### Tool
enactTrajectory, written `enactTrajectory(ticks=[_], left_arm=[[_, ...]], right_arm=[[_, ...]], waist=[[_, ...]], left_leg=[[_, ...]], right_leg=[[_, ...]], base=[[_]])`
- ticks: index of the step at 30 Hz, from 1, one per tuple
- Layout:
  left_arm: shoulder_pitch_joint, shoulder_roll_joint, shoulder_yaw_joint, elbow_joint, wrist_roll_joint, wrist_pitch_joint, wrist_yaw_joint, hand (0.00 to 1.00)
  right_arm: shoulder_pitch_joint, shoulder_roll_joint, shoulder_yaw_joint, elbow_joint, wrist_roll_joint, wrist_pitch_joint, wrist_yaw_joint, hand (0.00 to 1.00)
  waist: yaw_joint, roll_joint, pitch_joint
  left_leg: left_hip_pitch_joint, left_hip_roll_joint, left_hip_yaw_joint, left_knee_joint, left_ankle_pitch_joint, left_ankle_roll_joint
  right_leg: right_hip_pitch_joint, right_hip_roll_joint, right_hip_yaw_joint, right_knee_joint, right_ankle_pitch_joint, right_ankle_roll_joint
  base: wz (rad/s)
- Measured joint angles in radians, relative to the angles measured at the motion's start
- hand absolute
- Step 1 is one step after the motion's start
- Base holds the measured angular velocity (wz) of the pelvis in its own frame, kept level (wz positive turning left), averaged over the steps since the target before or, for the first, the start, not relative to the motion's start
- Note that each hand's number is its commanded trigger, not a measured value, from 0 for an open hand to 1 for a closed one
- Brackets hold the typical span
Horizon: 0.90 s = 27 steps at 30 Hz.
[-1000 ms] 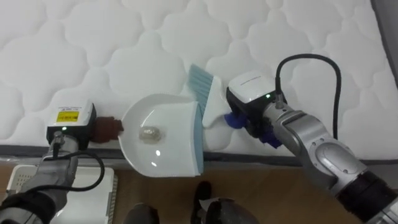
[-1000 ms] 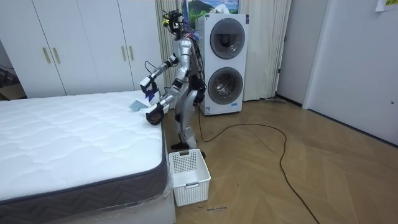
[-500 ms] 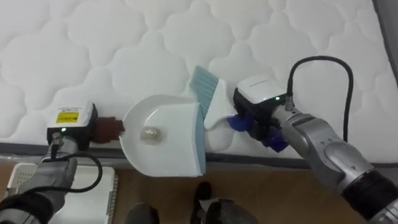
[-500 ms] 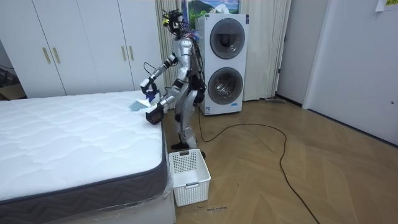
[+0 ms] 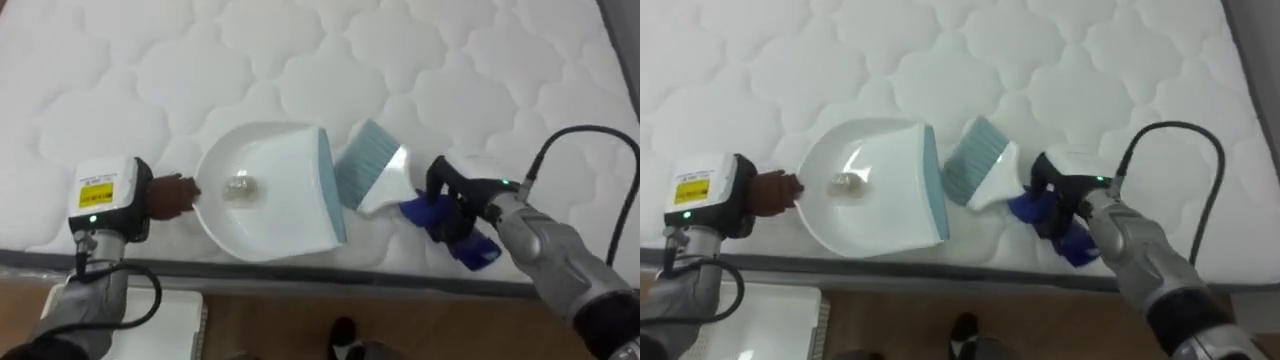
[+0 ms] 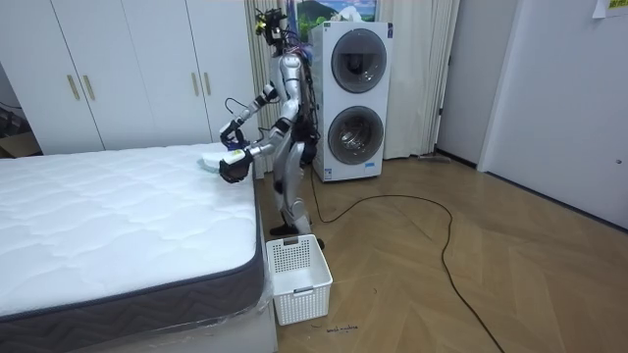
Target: Clean bed
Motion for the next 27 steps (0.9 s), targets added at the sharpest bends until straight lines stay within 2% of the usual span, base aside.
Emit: enactTrajectory(ticks=[2,4,5,6,7,9,11,13,15,18,20,22,24,27], left_arm=[[0.039,-0.026,0.022,-0.024,-0.001,0.002,0.009,1.0],[0.097,-0.037,0.024,-0.101,0.001,-0.002,0.008,1.0],[0.107,-0.037,0.026,-0.12,0.002,-0.002,0.008,1.0],[0.125,-0.04,0.032,-0.152,0.001,-0.002,0.007,1.0],[0.132,-0.041,0.036,-0.166,0.001,-0.001,0.007,1.0],[0.169,-0.041,0.063,-0.238,0.0,-0.001,0.0,1.0],[0.195,-0.048,0.084,-0.283,-0.001,-0.007,-0.001,1.0],[0.234,-0.055,0.114,-0.311,-0.003,-0.007,0.0,1.0],[0.264,-0.054,0.126,-0.331,-0.006,-0.007,0.0,1.0],[0.278,-0.056,0.126,-0.333,-0.028,-0.009,-0.006,1.0],[0.287,-0.058,0.129,-0.333,-0.04,-0.009,-0.009,1.0],[0.299,-0.07,0.133,-0.333,-0.039,-0.01,-0.022,1.0],[0.311,-0.085,0.15,-0.333,-0.039,-0.02,-0.026,1.0],[0.315,-0.107,0.161,-0.334,-0.042,-0.02,-0.046,1.0]], right_arm=[[0.025,0.001,-0.043,0.014,0.078,0.002,-0.017,1.0],[0.075,0.002,-0.104,0.02,0.171,0.01,-0.048,1.0],[0.085,0.003,-0.118,0.019,0.184,0.014,-0.054,0.21],[0.105,0.012,-0.152,0.018,0.194,0.02,-0.063,0.0],[0.114,0.016,-0.17,0.016,0.198,0.02,-0.068,0.0],[0.139,0.027,-0.217,-0.002,0.271,0.02,-0.091,0.0],[0.19,0.033,-0.249,-0.038,0.332,0.012,-0.132,0.0],[0.223,0.044,-0.258,-0.064,0.406,0.01,-0.175,0.0],[0.236,0.049,-0.258,-0.072,0.448,-0.001,-0.199,0.0],[0.236,0.055,-0.261,-0.072,0.5,-0.011,-0.242,0.0],[0.227,0.07,-0.281,-0.072,0.513,-0.016,-0.254,0.0],[0.22,0.087,-0.298,-0.047,0.574,-0.039,-0.281,0.0],[0.225,0.095,-0.309,-0.047,0.595,-0.039,-0.286,0.0],[0.238,0.101,-0.327,-0.047,0.605,-0.037,-0.313,0.0]], waist=[[-0.004,0.013,-0.0076],[-0.02,0.033,-0.0195],[-0.026,0.036,-0.0216],[-0.037,0.045,-0.0308],[-0.041,0.048,-0.0327],[-0.042,0.057,-0.0392],[-0.039,0.065,-0.0469],[-0.033,0.062,-0.0508],[-0.034,0.059,-0.0537],[-0.029,0.047,-0.0608],[-0.026,0.04,-0.0617],[-0.026,0.031,-0.0598],[-0.02,0.028,-0.0581],[-0.029,0.028,-0.0571]], left_leg=[[0.041,-0.007,-0.013,-0.038,0.005,0.002],[0.093,-0.026,-0.056,-0.088,0.019,0.006],[0.103,-0.029,-0.064,-0.098,0.022,0.008],[0.125,-0.04,-0.085,-0.118,0.03,0.008],[0.137,-0.044,-0.091,-0.127,0.035,0.009],[0.179,-0.064,-0.131,-0.158,0.051,0.014],[0.221,-0.075,-0.164,-0.192,0.061,0.014],[0.284,-0.081,-0.187,-0.242,0.076,0.013],[0.3,-0.087,-0.225,-0.252,0.08,0.01],[0.301,-0.093,-0.27,-0.252,0.094,0.0],[0.303,-0.093,-0.296,-0.266,0.105,-0.007],[0.308,-0.091,-0.293,-0.271,0.114,-0.015],[0.294,-0.086,-0.289,-0.257,0.117,-0.019],[0.247,-0.084,-0.287,-0.224,0.122,-0.029]], right_leg=[[0.041,-0.009,0.003,-0.014,-0.008,0.012],[0.103,-0.013,0.006,-0.04,-0.023,0.033],[0.117,-0.011,0.018,-0.042,-0.029,0.04],[0.145,-0.009,0.033,-0.054,-0.039,0.053],[0.158,-0.01,0.04,-0.056,-0.044,0.059],[0.208,-0.024,0.042,-0.058,-0.069,0.076],[0.266,-0.025,0.048,-0.085,-0.078,0.088],[0.321,-0.025,0.075,-0.094,-0.09,0.101],[0.356,-0.025,0.071,-0.11,-0.102,0.106],[0.38,-0.026,0.058,-0.123,-0.111,0.107],[0.398,-0.025,0.041,-0.138,-0.111,0.106],[0.438,-0.015,0.036,-0.169,-0.113,0.103],[0.45,-0.008,0.028,-0.179,-0.118,0.096],[0.458,-0.007,-0.02,-0.176,-0.134,0.086]], base=[[0.18],[0.6],[0.81],[0.65],[0.71],[0.59],[0.62],[0.5],[0.56],[0.52],[0.53],[0.64],[0.56],[0.74]])
